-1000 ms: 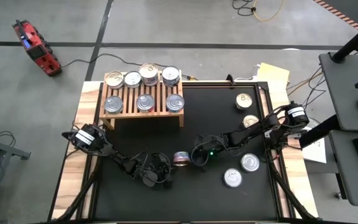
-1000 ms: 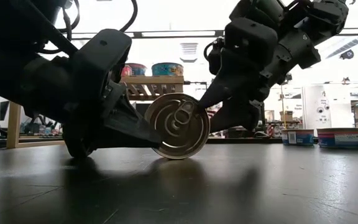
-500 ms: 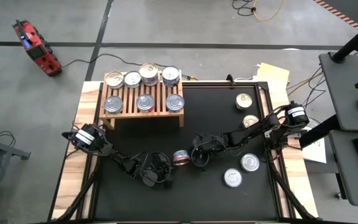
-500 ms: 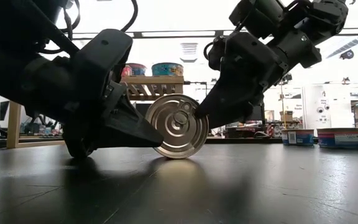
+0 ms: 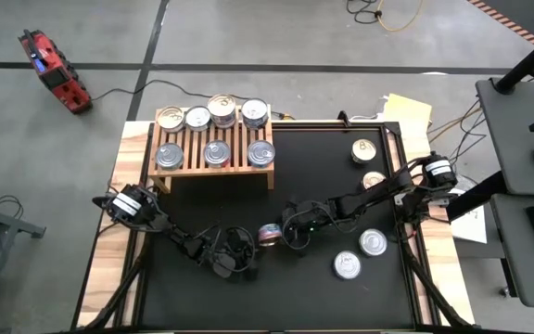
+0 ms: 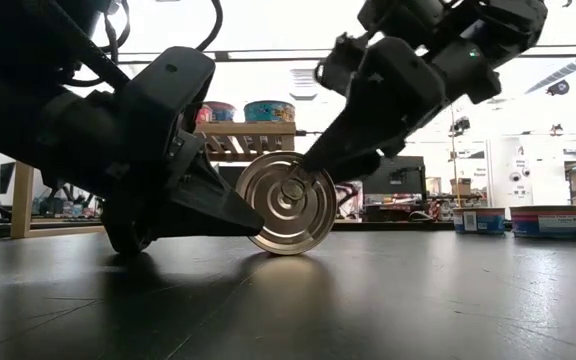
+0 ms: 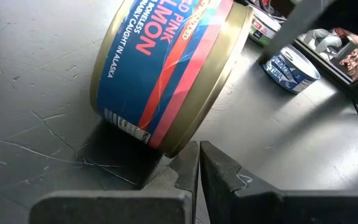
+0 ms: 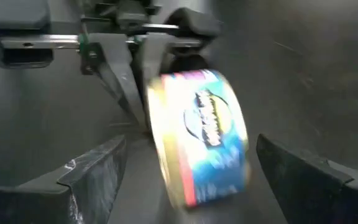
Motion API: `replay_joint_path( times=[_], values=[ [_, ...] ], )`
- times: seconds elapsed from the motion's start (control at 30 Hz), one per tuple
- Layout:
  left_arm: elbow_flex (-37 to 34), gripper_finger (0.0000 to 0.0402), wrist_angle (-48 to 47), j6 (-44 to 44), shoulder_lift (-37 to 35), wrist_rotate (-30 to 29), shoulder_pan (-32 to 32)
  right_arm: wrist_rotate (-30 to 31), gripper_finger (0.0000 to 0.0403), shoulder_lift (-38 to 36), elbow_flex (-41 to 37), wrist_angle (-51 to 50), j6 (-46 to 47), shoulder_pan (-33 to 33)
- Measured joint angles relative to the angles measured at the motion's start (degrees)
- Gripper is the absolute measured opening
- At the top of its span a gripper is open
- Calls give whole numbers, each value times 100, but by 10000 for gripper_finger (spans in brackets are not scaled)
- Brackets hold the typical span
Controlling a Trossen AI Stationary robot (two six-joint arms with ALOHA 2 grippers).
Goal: Stack canned seafood by type on shelf
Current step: Stack the blue pink tuna can on top of the other blue pink tuna can on the shelf
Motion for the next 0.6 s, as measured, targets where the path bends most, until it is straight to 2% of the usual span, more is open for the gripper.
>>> replay_joint_path(
  times=[0.23,0.43,0.53,0.6],
  values=[
    [-2,0,-4,32,-3,107,4,-182,317,305,653,-826,-317,1],
    [-2,0,2,30,-17,153,7,-169,246,297,904,-958,-817,-1],
    [-2,0,4,40,-32,173,7,-168,202,312,922,-984,-725,-1],
    [-2,0,4,44,-33,176,5,-216,191,343,922,-974,-661,-8]
  ],
)
